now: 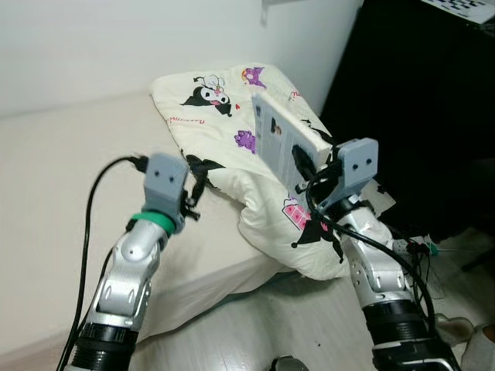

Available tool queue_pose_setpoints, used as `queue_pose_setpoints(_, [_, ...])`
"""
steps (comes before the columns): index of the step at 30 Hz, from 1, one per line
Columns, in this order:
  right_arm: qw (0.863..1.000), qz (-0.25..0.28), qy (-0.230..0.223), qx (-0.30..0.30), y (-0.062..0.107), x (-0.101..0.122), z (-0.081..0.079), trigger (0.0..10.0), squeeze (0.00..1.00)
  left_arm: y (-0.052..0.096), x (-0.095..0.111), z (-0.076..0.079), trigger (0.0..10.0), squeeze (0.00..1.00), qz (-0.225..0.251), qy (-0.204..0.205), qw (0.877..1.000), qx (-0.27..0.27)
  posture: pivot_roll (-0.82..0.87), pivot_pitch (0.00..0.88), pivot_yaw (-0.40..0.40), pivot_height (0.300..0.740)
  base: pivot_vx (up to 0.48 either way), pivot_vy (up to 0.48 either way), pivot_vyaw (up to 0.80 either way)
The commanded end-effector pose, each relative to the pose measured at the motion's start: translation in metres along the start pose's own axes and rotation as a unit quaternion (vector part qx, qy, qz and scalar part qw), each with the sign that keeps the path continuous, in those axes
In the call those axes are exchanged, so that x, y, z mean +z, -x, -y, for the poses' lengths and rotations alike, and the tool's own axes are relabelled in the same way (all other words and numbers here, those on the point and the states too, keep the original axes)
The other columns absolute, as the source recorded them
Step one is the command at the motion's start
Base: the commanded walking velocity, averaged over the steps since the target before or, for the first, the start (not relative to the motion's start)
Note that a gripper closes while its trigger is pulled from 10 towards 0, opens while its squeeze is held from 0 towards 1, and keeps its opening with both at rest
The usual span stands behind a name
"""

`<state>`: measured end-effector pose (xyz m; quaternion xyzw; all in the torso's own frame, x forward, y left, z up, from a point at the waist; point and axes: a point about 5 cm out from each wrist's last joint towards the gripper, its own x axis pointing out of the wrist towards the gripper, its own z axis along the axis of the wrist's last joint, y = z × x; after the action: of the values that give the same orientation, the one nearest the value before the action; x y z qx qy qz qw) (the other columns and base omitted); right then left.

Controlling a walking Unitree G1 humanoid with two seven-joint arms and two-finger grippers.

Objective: Clean up the room

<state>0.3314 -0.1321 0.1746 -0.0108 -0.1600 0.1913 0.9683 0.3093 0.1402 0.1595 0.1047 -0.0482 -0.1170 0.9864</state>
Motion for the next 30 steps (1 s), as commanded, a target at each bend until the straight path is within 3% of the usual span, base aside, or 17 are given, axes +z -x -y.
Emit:
queue_pose_setpoints(1, [1.000,0.012,-0.002,0.001,-0.0006,0.0037,-0.0006,10.0,0.00,0.0019,-0.0029,0.0028,10.0,0.00,-0.004,0.004,1.000,0.001,-0.08,0.025,-0.020,0.720,0.000,0.000,0.00])
queue_pose_setpoints(12, [1.000,0.007,0.000,0.004,-0.0010,0.0007,-0.0009,10.0,0.00,0.0031,-0.0042,-0.0001,10.0,0.00,-0.003,0.018,1.000,0.019,-0.08,0.025,-0.019,0.720,0.000,0.173,0.00])
queue_pose_setpoints(18, [0.999,-0.001,0.045,0.013,-0.0019,-0.0011,-0.0036,10.0,0.00,0.0029,-0.0036,-0.0013,10.0,0.00,0.000,0.017,1.000,0.023,-0.08,0.025,-0.019,0.720,0.000,0.326,0.51])
queue_pose_setpoints(30, [1.000,0.000,0.022,0.014,-0.0015,-0.0011,0.0002,10.0,0.00,0.0015,-0.0026,-0.0016,10.0,0.00,0.002,0.019,0.999,0.031,-0.08,0.028,-0.019,0.720,0.000,0.324,0.11])
